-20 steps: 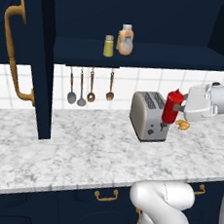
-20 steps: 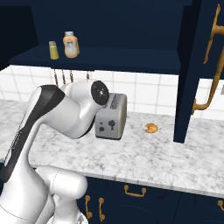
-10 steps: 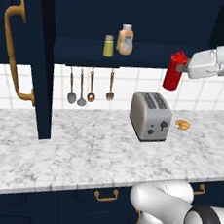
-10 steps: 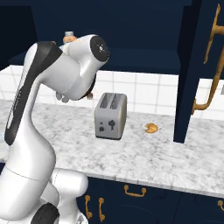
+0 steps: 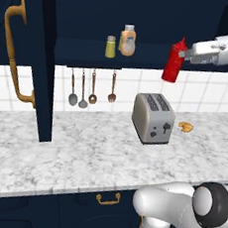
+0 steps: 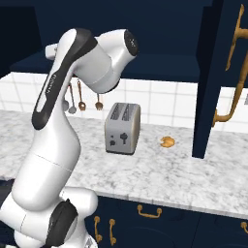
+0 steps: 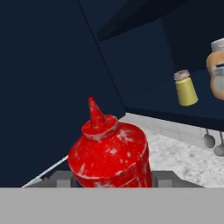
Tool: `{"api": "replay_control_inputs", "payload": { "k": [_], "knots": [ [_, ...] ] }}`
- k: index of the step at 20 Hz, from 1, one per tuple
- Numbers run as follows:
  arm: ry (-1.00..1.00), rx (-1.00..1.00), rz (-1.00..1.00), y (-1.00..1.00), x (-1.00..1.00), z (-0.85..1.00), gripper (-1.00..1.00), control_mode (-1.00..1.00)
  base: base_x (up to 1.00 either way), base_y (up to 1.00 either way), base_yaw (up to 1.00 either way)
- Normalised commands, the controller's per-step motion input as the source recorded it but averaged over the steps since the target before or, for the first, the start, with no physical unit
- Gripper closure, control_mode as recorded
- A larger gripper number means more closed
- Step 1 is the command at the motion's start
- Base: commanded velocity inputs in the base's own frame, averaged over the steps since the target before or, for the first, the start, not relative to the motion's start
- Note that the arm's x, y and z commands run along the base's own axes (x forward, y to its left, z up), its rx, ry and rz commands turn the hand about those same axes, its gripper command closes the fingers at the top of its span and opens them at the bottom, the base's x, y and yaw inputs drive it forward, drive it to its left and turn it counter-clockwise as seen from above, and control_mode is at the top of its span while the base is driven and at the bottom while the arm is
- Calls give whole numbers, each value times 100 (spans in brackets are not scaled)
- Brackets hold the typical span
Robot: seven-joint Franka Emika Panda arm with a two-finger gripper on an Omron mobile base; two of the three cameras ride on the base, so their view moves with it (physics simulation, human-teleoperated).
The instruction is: Put the shaker and condiment bottle from the counter next to their counterparts in the cabinet.
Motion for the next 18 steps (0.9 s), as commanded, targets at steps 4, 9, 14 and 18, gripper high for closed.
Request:
{"api": "replay_control_inputs", "payload": {
  "k": [4,9,14,18],
  "knots": [
    [-18,-1,0,0,0,4,100,-100,0,0,0],
    [-32,-3,0,3,0,4,100,-100,0,0,0],
    [-5,0,0,8,8,6,100,-100,0,0,0],
    [-2,-11,-8,37,19,40,100,-100,0,0,0]
  ]
}}
